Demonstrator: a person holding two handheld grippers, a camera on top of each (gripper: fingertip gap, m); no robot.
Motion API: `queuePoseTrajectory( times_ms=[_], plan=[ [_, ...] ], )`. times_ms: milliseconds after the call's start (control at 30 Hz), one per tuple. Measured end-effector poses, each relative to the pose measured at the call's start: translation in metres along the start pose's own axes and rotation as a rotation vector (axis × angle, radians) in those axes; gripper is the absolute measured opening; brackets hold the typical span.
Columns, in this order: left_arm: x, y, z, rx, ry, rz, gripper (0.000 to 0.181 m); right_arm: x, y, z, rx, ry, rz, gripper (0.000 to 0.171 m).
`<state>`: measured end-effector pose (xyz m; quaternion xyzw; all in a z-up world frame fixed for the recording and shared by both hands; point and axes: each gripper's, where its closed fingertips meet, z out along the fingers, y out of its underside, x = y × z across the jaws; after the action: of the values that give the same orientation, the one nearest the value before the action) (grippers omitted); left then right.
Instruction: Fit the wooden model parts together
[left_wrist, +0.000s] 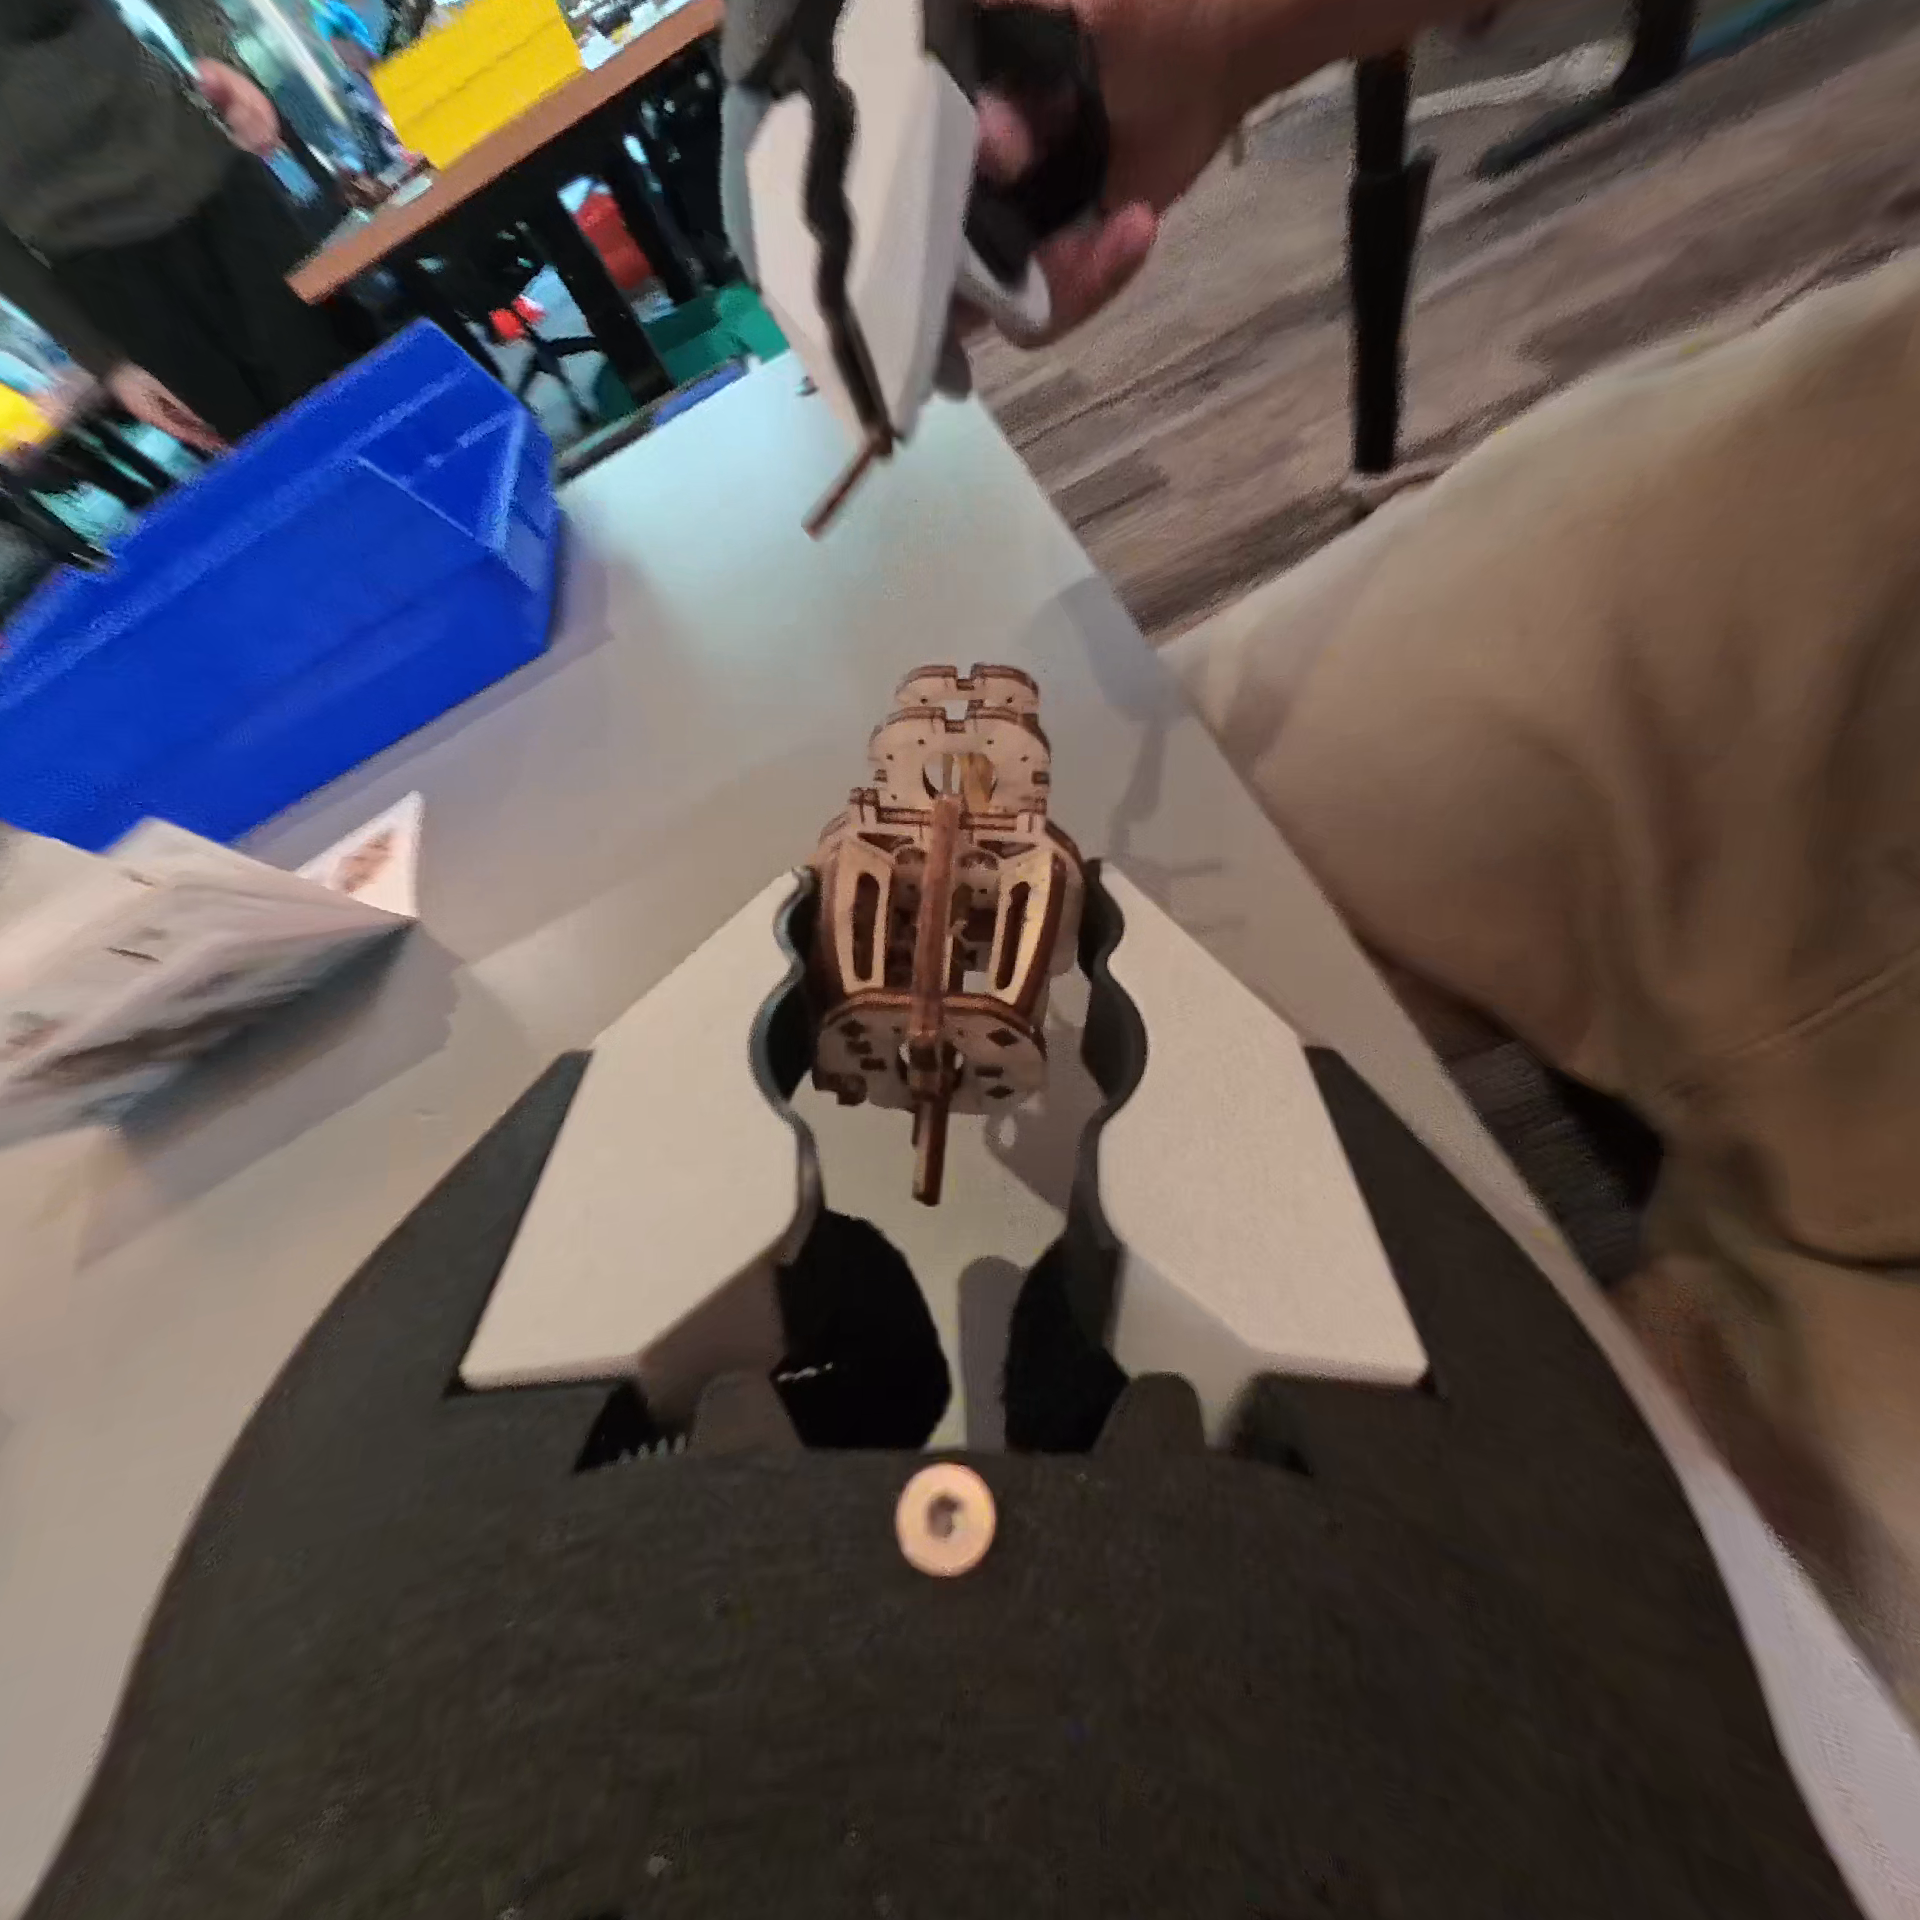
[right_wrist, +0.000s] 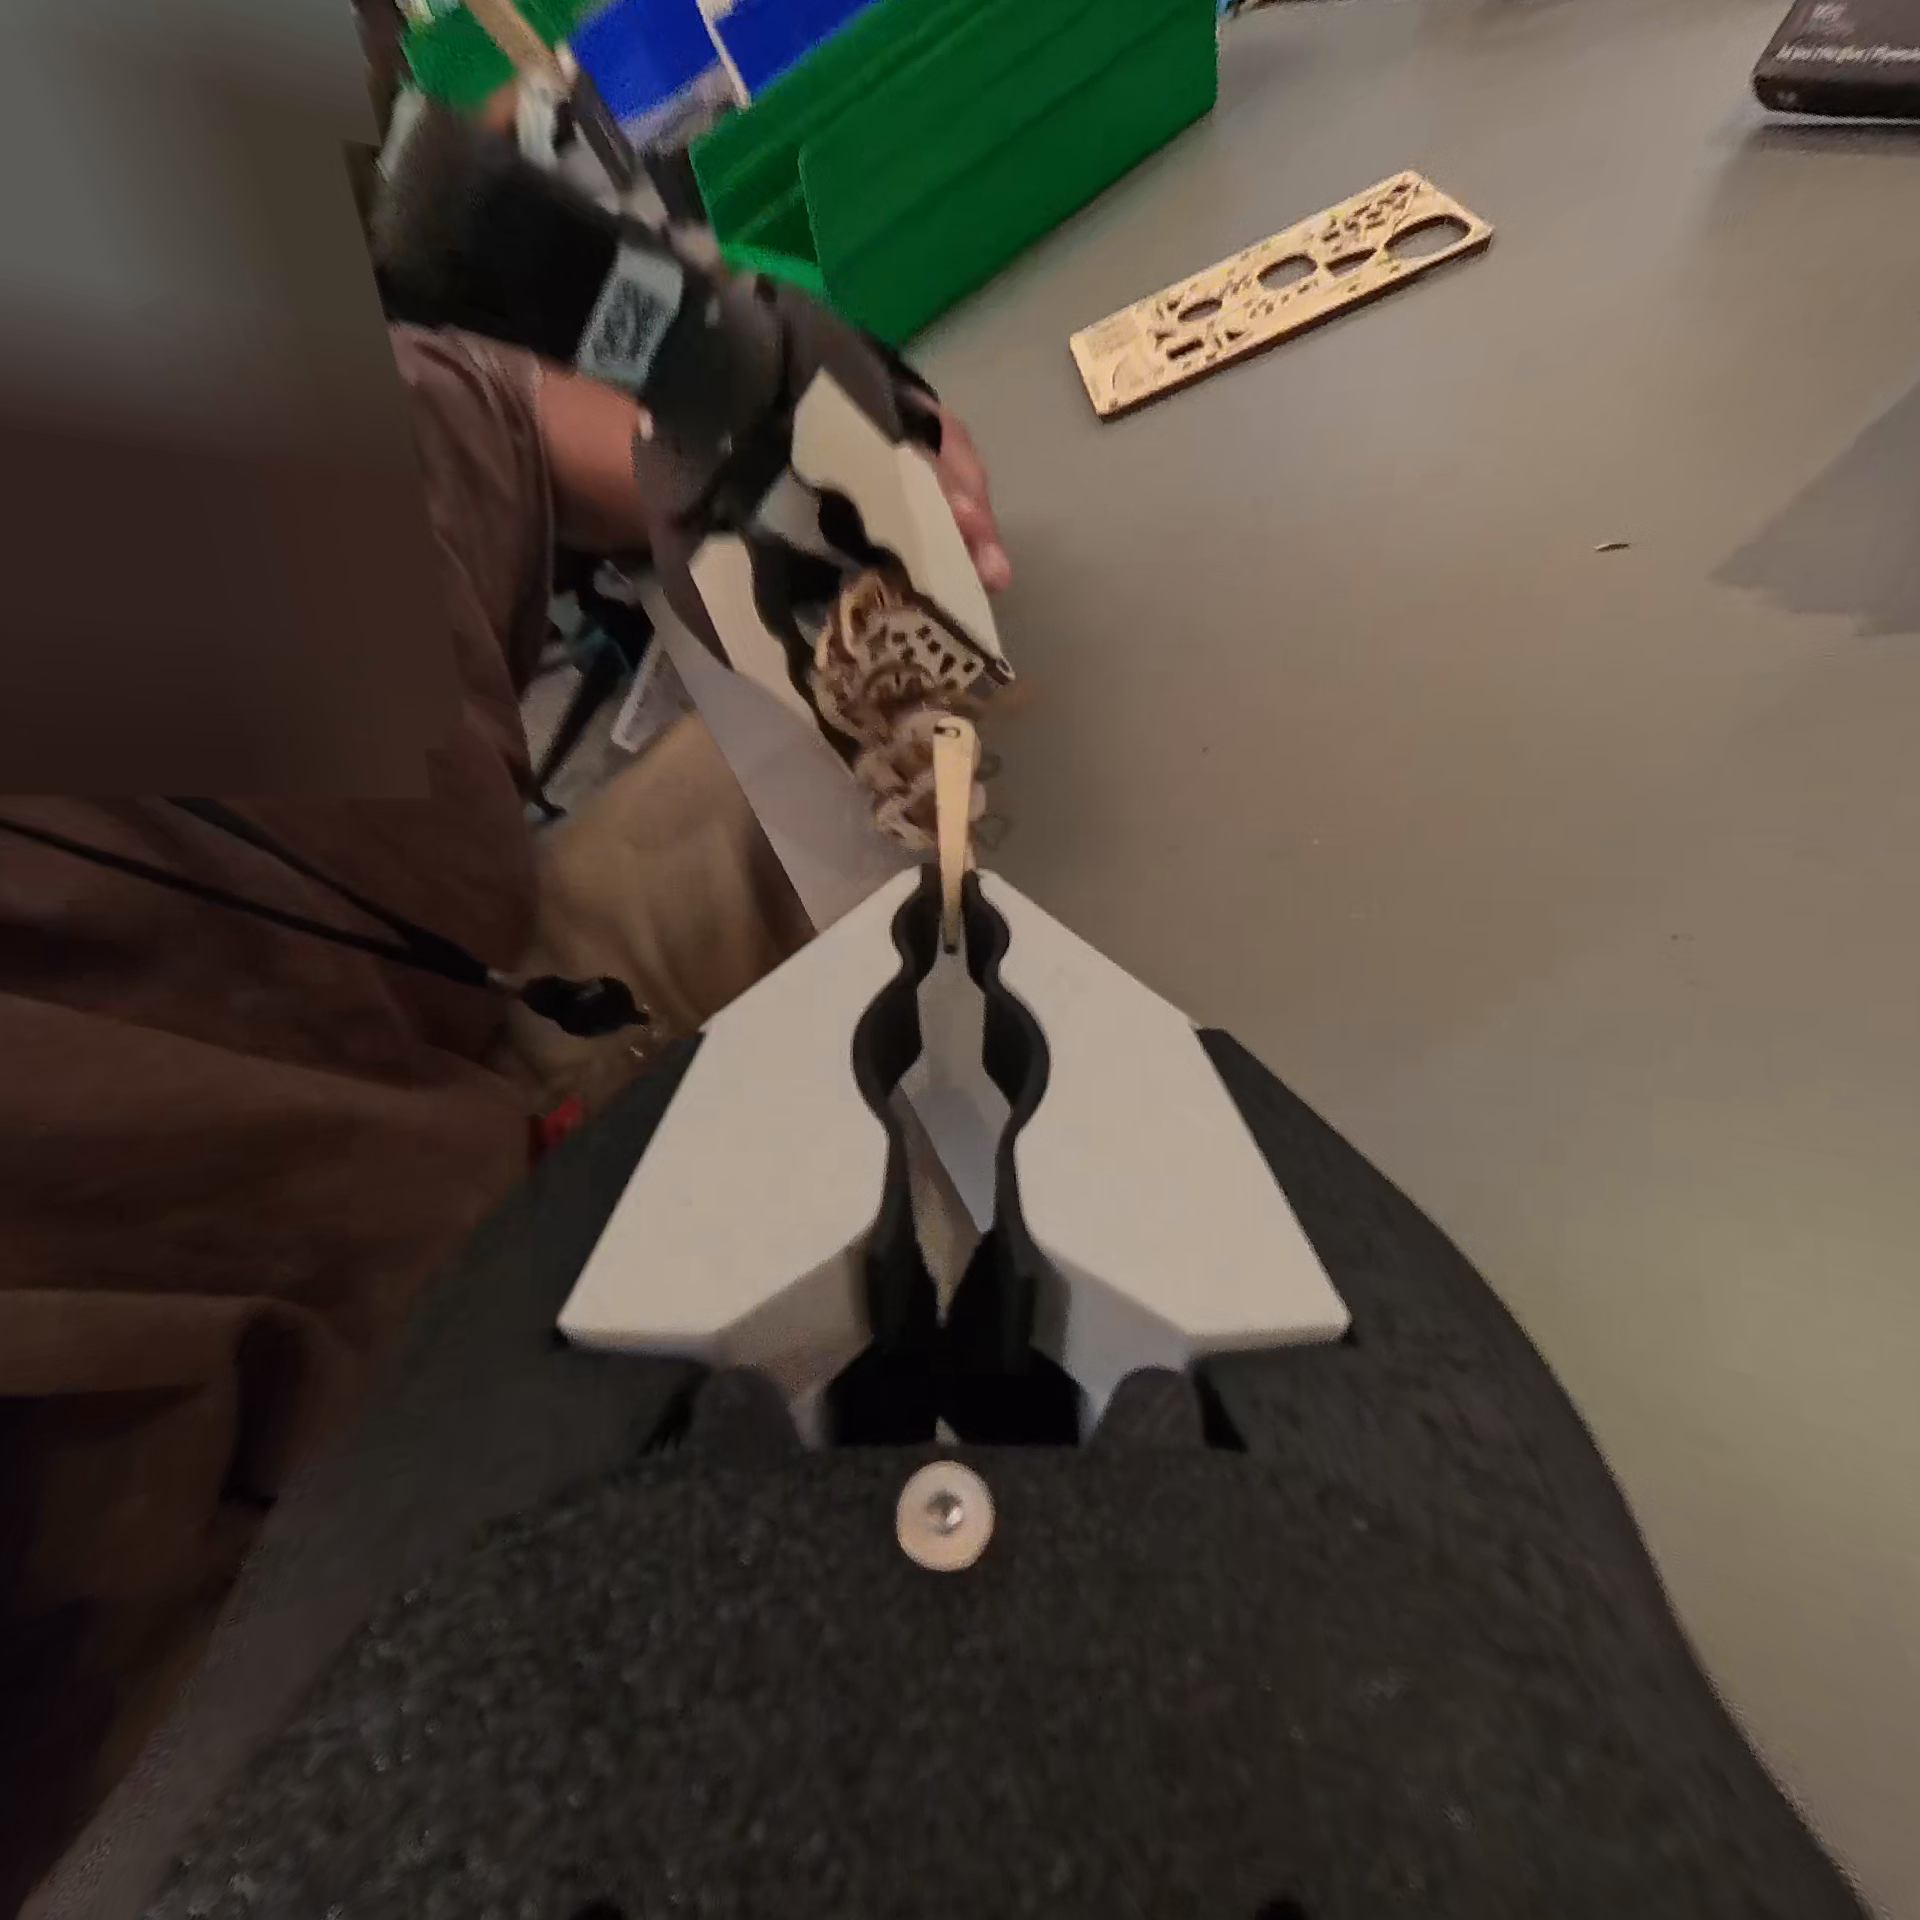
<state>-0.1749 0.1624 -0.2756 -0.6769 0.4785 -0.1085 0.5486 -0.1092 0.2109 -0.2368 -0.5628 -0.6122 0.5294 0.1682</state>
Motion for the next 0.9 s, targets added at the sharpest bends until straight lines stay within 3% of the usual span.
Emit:
queuePoseTrajectory(
  times_ms=[200,400,467,567,700,833,900],
  plan=[
    [0.0,0.003,0.003,-0.054,-0.175,0.294,0.047,0.002,0.013,0.008,-0.029,-0.055,0.129,0.002],
    [-0.028,-0.003,0.0,-0.065,-0.274,0.193,0.047,0.055,0.048,0.023,-0.169,0.197,-0.016,0.003],
    [-0.043,-0.004,-0.006,-0.058,-0.331,0.081,0.047,0.062,0.065,0.029,-0.28,0.219,-0.092,0.004],
    [-0.058,-0.012,-0.02,-0.013,-0.391,-0.108,0.047,0.056,0.063,0.036,-0.282,0.168,-0.073,0.003],
    [-0.051,-0.046,-0.038,0.1,-0.334,-0.374,0.047,0.052,0.064,0.041,-0.292,0.164,-0.062,0.003],
    [-0.029,-0.115,-0.061,0.37,-0.126,-0.674,0.047,0.046,0.053,0.035,-0.24,0.209,-0.141,0.019],
    [-0.013,-0.152,-0.077,0.531,0.05,-0.834,0.047,0.023,0.026,0.026,-0.133,0.172,-0.155,0.019]
  ],
)
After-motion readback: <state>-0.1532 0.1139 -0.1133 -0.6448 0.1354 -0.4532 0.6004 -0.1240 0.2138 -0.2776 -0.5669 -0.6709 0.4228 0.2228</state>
